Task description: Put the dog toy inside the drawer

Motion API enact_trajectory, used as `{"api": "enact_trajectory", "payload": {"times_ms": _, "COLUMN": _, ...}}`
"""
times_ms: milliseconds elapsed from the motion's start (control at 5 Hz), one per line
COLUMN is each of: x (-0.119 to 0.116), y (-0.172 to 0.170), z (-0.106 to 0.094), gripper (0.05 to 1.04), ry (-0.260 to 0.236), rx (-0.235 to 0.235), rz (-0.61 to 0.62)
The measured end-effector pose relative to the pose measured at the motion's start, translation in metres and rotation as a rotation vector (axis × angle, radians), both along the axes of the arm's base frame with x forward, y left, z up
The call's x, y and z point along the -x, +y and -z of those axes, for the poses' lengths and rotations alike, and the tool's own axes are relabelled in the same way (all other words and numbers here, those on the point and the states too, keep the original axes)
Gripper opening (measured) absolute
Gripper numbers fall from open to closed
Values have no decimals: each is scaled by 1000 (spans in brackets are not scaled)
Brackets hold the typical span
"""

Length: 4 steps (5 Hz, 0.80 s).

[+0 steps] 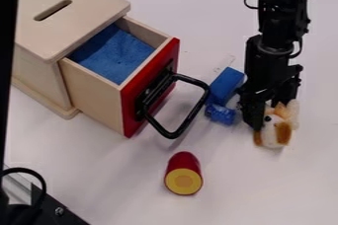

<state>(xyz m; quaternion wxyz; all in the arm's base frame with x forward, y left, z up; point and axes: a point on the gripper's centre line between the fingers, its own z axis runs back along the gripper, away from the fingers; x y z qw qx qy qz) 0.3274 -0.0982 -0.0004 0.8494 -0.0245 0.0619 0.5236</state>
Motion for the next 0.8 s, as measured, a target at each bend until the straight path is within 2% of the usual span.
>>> {"api": "enact_trajectory", "payload": {"times_ms": 200, "x": 5, "y": 0, "z": -1, "gripper": 452, "ry": 7, "rx": 4, "rz": -3}}
{"api": "enact_trajectory", "payload": {"times_ms": 400, "x": 10, "y": 1, "z": -4, "gripper": 291, "ry": 27, "rx": -4, "rz": 9}}
{"api": "enact_trajectory", "payload": {"times_ms": 600, "x": 11, "y": 2, "z": -21, "gripper": 210, "ry": 11, "rx": -6, "rz": 30}}
{"api": "enact_trajectory", "payload": {"times_ms": 800, "x": 14, "y": 6, "z": -56, "gripper": 172, "ry": -43, "rx": -13, "rz": 75}}
